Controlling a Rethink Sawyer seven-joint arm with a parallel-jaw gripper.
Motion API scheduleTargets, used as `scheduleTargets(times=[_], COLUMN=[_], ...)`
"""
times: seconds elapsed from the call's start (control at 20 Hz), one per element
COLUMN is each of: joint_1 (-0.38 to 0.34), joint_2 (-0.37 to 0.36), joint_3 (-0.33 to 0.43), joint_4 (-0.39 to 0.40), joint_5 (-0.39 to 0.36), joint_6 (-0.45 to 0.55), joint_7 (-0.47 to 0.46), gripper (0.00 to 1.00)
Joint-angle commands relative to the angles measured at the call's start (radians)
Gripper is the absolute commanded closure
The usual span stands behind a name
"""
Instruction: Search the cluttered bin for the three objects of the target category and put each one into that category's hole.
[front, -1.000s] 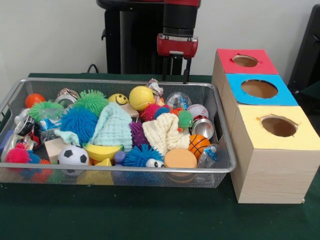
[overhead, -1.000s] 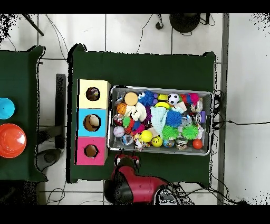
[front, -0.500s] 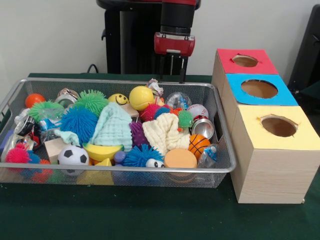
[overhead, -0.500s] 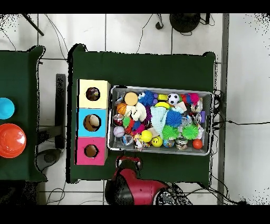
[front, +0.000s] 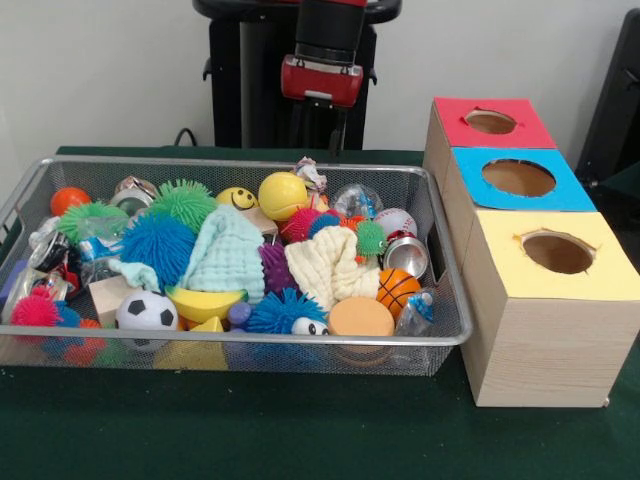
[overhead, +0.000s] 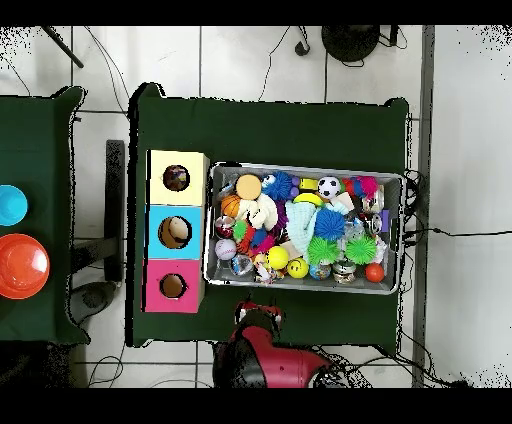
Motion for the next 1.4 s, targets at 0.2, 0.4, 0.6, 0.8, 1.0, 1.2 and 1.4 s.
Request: scheduleTargets(times=[0.2, 0.4, 0.6, 0.8, 1.0, 1.2, 1.4], joint_1=[-0.053, -0.051, -0.049, -0.041, -0.033, -0.022, -0.006], joint_2=[0.038, 0.047, 0.062, 0.073, 0.067, 0.056, 0.055], joint_3=[0.028, 0.033, 0.040, 0.045, 0.045, 0.040, 0.027], joint_4=[-0.098, -0.112, -0.125, -0.136, -0.140, -0.148, -0.156], joint_5=[-0.034, -0.026, -0.021, -0.016, -0.016, -0.015, -0.015], joint_6=[-0.004, -0.011, -0.022, -0.040, -0.055, -0.081, -0.141], joint_7=[0.124, 0.123, 0.125, 0.128, 0.128, 0.124, 0.124], gripper=[0.00, 0.00, 0.00, 0.00, 0.00, 0.00, 0.00])
